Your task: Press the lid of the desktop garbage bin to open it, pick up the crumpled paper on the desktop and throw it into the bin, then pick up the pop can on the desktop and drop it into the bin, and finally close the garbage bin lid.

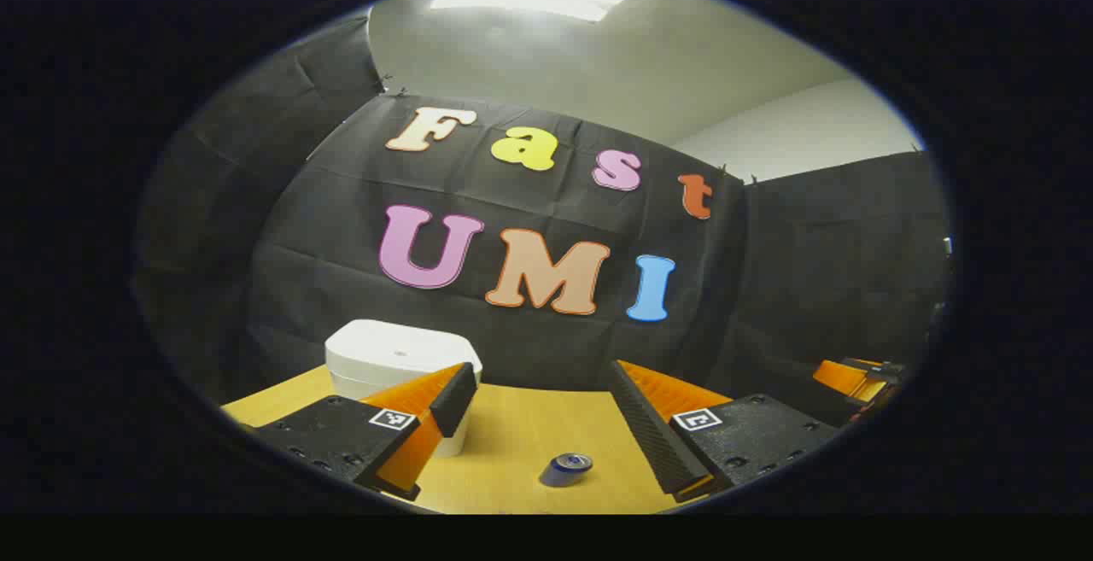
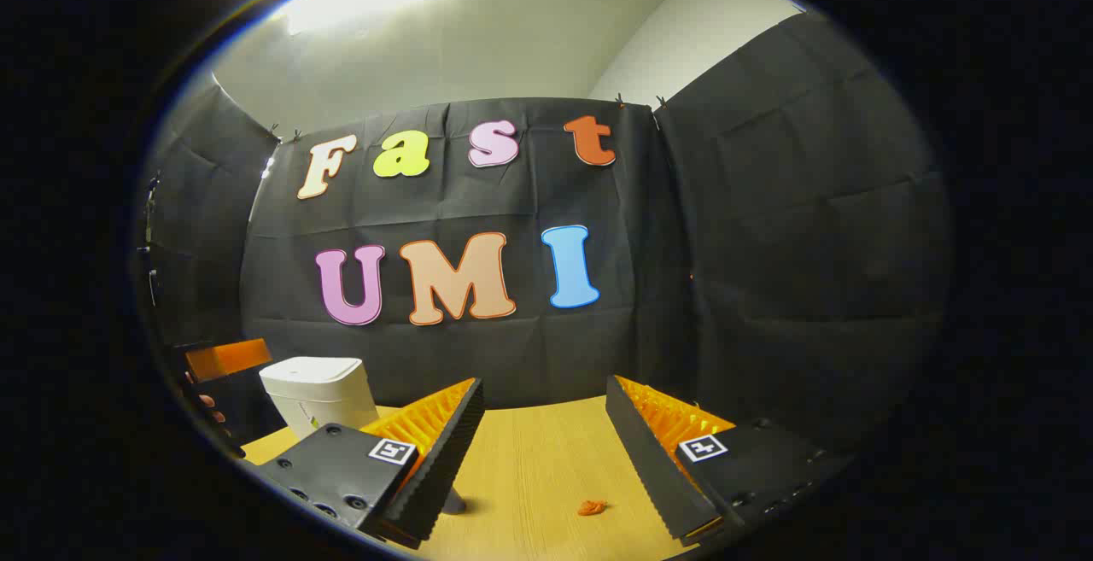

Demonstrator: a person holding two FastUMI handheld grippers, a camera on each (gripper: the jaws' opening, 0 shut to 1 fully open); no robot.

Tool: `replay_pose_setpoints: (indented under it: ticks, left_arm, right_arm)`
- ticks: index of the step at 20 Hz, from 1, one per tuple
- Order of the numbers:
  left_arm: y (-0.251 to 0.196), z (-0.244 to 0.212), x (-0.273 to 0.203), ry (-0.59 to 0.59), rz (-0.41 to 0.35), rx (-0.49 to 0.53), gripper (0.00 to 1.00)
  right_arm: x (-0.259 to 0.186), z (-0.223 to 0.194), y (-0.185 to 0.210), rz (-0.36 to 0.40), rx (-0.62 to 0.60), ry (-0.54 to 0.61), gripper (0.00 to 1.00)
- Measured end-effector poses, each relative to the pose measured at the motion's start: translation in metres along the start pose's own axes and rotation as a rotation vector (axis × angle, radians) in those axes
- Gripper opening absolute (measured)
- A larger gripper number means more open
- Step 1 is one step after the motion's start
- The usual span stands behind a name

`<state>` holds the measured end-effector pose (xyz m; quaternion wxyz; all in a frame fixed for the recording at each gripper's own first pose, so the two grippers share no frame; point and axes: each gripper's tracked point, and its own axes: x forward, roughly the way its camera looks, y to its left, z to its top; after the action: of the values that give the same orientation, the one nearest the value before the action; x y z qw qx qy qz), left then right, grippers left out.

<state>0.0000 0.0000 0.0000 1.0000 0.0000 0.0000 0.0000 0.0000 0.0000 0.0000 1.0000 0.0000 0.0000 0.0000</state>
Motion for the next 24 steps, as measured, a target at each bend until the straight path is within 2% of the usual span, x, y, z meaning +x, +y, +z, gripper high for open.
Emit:
replay_pose_setpoints:
  ticks: [7,10,12,24]
  left_arm:
    - [-0.018,-0.012,-0.005,0.031,-0.029,0.053,0.93]
    - [-0.018,-0.012,-0.007,0.03,-0.025,0.081,0.91]
    - [-0.016,-0.013,-0.009,0.032,-0.016,0.091,0.93]
    - [-0.008,-0.019,-0.006,0.052,0.0,0.076,0.93]
  right_arm:
    - [0.002,-0.004,-0.007,0.003,0.028,0.017,0.96]
    - [0.004,-0.005,-0.004,0.013,0.035,0.023,0.96]
    - [0.006,-0.006,0.0,0.024,0.04,0.024,0.96]
    - [0.008,-0.011,0.008,0.044,0.025,0.027,0.96]
